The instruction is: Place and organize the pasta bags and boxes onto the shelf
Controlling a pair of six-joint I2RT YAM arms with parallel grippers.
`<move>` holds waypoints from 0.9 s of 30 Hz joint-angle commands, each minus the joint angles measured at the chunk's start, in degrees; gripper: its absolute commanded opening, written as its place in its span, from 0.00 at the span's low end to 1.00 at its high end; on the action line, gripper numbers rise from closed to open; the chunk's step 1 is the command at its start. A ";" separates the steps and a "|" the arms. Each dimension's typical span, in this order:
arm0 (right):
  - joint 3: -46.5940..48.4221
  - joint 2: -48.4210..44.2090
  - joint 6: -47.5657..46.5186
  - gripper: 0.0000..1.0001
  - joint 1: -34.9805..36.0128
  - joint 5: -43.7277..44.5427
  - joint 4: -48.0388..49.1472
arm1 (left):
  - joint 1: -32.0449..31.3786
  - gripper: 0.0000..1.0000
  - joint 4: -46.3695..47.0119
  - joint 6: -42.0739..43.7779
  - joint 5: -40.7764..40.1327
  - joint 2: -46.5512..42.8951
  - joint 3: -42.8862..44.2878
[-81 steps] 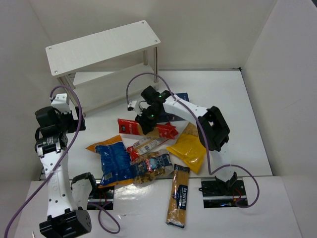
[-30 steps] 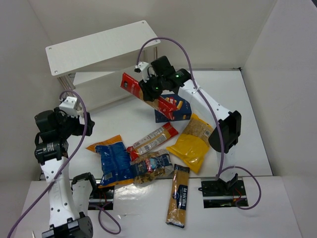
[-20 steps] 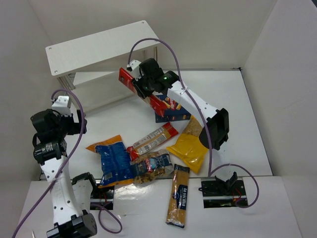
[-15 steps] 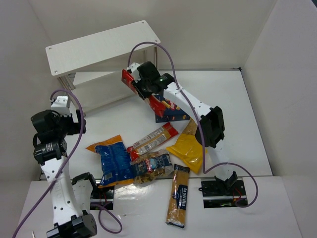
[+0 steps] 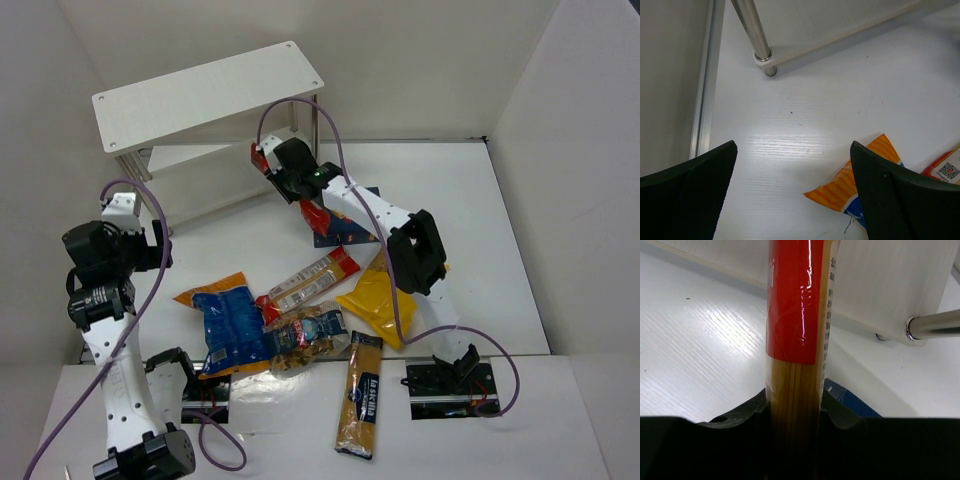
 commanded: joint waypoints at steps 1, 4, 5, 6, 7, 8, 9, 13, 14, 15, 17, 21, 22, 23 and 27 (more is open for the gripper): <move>1.86 -1.29 -0.91 0.00 -0.05 1.74 11.51 | 0.30 0.99 2.16 -0.96 -0.01 0.54 -0.25; 3.62 0.20 -0.91 0.00 -0.58 1.21 11.51 | 0.30 0.99 2.16 -0.96 -0.01 0.54 -0.25; 4.58 0.21 -0.91 0.00 -0.58 1.21 12.03 | 0.30 0.99 2.16 -0.96 -0.01 0.54 -0.25; 5.46 1.16 -0.91 0.00 -0.58 1.21 12.03 | 0.30 0.99 2.16 -0.96 -0.01 0.54 -0.25; 6.69 2.57 -0.91 0.00 -0.58 1.74 11.25 | 0.30 0.99 2.16 -0.96 0.60 0.54 -0.25; 9.66 3.36 -0.91 0.00 -0.58 1.74 10.46 | 0.30 0.99 2.16 -0.96 0.60 0.54 -0.25; 10.91 3.98 -1.52 0.00 -0.58 1.74 9.76 | 0.30 0.99 2.16 -0.44 0.60 0.01 -0.25; 15.48 6.09 -1.52 0.00 -0.58 1.74 7.73 | 0.30 0.99 2.16 -0.43 1.13 0.53 -0.25; 16.10 6.88 -1.52 0.00 -0.58 1.74 7.73 | 0.30 0.99 2.16 -0.43 1.13 0.54 -0.25; 16.63 6.89 -1.52 0.00 -0.58 2.26 7.12 | 0.30 0.99 2.16 -0.43 1.13 0.54 -0.25; 17.34 7.41 -1.52 0.00 -1.10 2.27 7.11 | 0.30 0.99 2.16 -0.43 1.13 0.54 -0.25; 21.45 9.25 -1.52 0.00 -1.11 2.80 5.71 | 0.30 0.99 2.16 -0.43 1.65 0.54 -0.25; 22.25 9.26 -1.52 0.00 -1.63 3.40 5.71 | 0.30 0.99 2.16 0.09 1.66 0.54 -0.25; 23.13 10.74 -1.52 0.00 -1.64 3.41 5.18 | 0.30 0.99 2.16 0.09 1.66 0.54 -0.25; 34.77 16.44 -0.91 0.00 -2.16 3.41 -0.77 | 0.30 0.99 2.16 0.09 2.27 0.54 -0.25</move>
